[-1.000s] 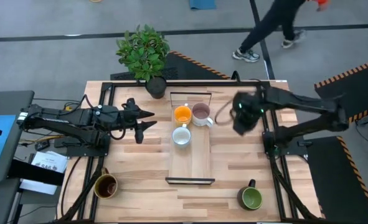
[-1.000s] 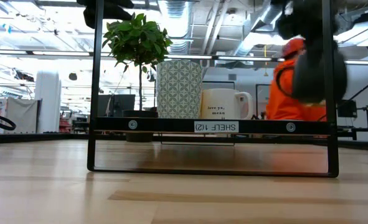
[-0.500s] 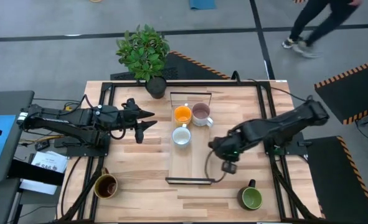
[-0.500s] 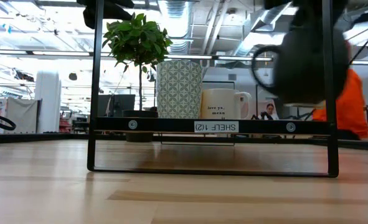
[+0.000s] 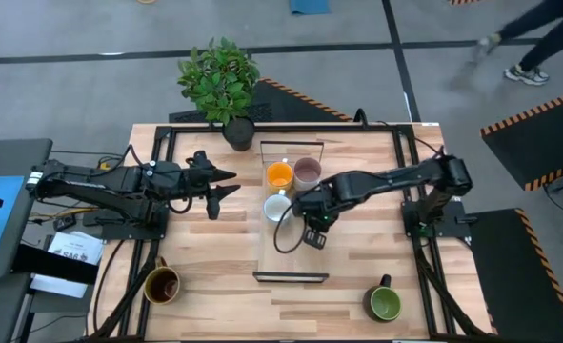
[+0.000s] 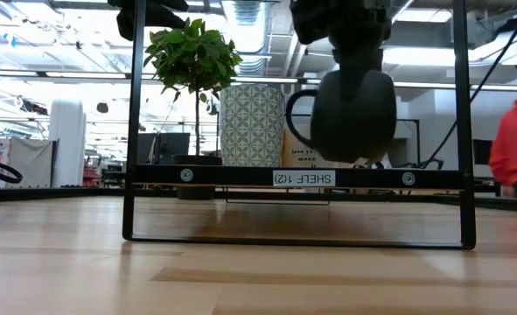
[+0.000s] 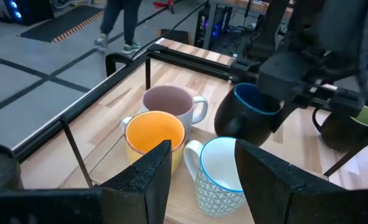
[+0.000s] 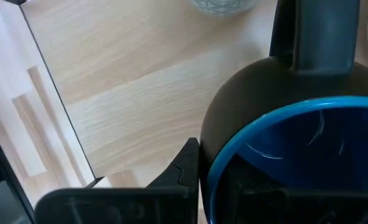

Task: Place coffee mugs
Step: Put the black blue mug on the shelf, then put the brown green mug on the shelf

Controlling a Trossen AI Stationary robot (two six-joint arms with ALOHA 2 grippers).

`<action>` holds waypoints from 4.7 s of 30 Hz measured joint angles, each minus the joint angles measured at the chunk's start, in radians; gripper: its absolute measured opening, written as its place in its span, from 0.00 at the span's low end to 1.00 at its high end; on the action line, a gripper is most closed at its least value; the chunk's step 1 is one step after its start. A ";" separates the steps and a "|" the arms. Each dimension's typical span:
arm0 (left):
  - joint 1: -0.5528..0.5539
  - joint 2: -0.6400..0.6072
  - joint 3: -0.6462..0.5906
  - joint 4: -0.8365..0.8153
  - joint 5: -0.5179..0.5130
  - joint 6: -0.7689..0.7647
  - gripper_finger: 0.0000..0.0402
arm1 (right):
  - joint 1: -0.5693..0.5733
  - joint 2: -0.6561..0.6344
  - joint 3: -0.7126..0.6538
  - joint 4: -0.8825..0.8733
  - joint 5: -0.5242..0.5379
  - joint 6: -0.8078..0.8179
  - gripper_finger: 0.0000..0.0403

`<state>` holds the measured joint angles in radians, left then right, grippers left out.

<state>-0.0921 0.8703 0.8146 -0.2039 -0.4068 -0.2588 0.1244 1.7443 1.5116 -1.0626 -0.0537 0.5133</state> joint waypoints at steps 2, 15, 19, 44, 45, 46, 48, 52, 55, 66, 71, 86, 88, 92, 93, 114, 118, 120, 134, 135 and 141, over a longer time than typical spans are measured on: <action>0.000 0.000 0.000 0.000 0.000 0.000 0.40 | -0.010 0.012 0.007 0.001 -0.002 0.003 0.10; 0.000 0.000 0.000 0.000 -0.001 0.000 0.40 | -0.037 0.046 0.007 0.090 -0.001 0.013 0.15; 0.000 0.000 0.000 0.000 -0.001 0.000 0.40 | -0.050 0.046 0.008 0.109 -0.004 0.012 0.15; 0.000 0.000 0.000 0.000 0.000 -0.015 0.40 | -0.099 0.043 0.008 0.118 -0.032 0.009 0.36; 0.000 0.000 0.000 0.000 -0.001 -0.015 0.40 | -0.099 0.043 0.008 0.118 -0.032 0.009 0.39; 0.000 0.000 0.000 0.000 0.000 -0.015 0.40 | -0.100 0.043 0.008 0.117 -0.032 0.009 0.41; 0.000 0.000 0.000 0.000 0.000 -0.015 0.40 | -0.102 0.043 0.008 0.114 -0.034 0.004 0.46; 0.000 0.000 0.000 0.000 -0.001 -0.006 0.40 | -0.108 0.012 0.008 0.083 -0.063 -0.014 0.52; 0.000 0.000 0.000 0.000 -0.001 0.002 0.40 | -0.109 -0.033 0.008 0.054 -0.058 -0.029 0.54; 0.000 0.000 0.000 0.050 0.057 0.001 0.40 | 0.002 -0.289 -0.121 0.041 0.060 -0.039 0.52; 0.000 0.000 0.000 0.076 0.062 0.001 0.40 | 0.108 -0.464 -0.352 0.107 0.117 0.164 0.52; 0.000 0.000 0.000 0.179 0.063 0.045 0.40 | 0.277 -0.778 -0.740 0.890 0.693 0.227 0.52; 0.000 0.000 0.000 0.180 0.063 0.044 0.40 | 0.267 -0.777 -0.739 0.894 0.692 0.202 0.52; 0.000 0.000 0.000 0.194 0.066 0.028 0.40 | 0.253 -0.775 -0.740 0.882 0.687 0.193 0.52; 0.000 0.000 0.003 0.191 0.080 0.010 0.40 | 0.251 -0.774 -0.740 0.882 0.687 0.193 0.52; -0.613 0.336 0.363 -1.111 0.385 -0.139 0.40 | 0.192 -0.774 -0.740 0.875 0.678 0.193 0.52; -0.709 0.362 0.317 -1.057 0.411 -0.221 0.40 | 0.186 -0.774 -0.740 0.874 0.678 0.193 0.52; -0.742 0.360 0.286 -0.988 0.453 -0.268 0.40 | 0.186 -0.774 -0.740 0.870 0.678 0.193 0.52; -0.824 0.360 0.092 -0.878 0.418 -0.383 0.40 | 0.187 -0.774 -0.740 0.853 0.678 0.193 0.52; -0.824 0.360 0.080 -0.860 0.421 -0.384 0.40 | 0.187 -0.774 -0.740 0.853 0.678 0.193 0.52; -0.823 0.360 0.026 -0.783 0.443 -0.385 0.39 | 0.187 -0.774 -0.740 0.844 0.678 0.193 0.52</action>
<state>-0.9153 1.2308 0.8409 -0.9870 0.0364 -0.6434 0.3111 0.9699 0.7719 -0.2190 0.6243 0.7067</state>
